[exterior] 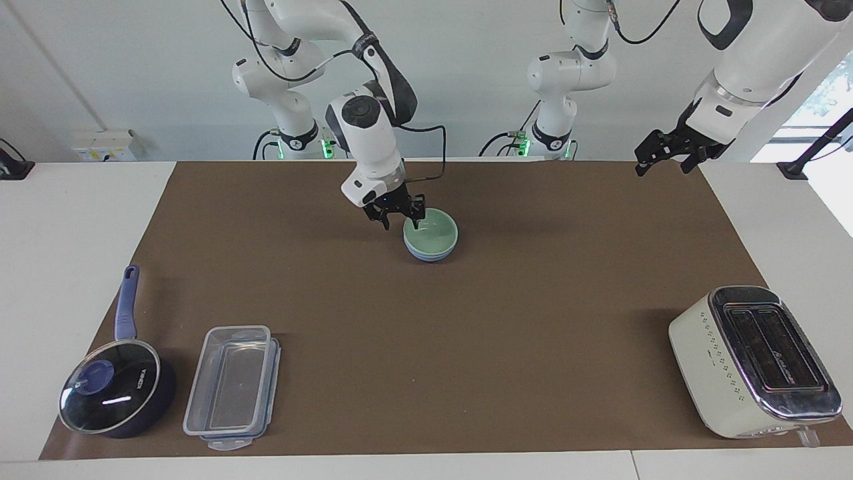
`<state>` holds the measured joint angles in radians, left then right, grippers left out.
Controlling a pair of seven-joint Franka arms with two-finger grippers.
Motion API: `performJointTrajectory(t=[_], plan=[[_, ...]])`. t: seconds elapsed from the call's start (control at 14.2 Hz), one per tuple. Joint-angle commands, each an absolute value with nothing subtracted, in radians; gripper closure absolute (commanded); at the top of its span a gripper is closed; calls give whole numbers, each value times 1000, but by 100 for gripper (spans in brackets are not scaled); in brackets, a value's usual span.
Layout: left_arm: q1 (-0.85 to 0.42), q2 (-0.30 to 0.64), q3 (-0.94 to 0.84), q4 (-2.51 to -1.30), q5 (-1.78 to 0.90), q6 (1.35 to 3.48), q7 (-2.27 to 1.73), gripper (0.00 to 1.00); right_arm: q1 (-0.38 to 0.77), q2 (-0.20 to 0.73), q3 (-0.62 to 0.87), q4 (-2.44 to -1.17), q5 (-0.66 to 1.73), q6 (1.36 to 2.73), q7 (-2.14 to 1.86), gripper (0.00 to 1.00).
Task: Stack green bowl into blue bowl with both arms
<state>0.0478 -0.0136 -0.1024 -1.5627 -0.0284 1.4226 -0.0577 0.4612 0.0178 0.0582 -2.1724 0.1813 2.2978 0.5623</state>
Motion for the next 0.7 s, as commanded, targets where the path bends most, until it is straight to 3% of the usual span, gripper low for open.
performJointTrajectory(t=[0.0,0.28,0.63], plan=[[60,-17,-117,-1552,-34,1402,-55,0,338,-95,60,-2175,155,2237,532,0],[60,-9,-118,-1529,-34,1374,-55,0,125,-114,60,-2022,137,2021,402,0],[58,-9,-120,-1526,-35,1368,-54,0,-9,-86,60,-1826,49,1820,250,0]])
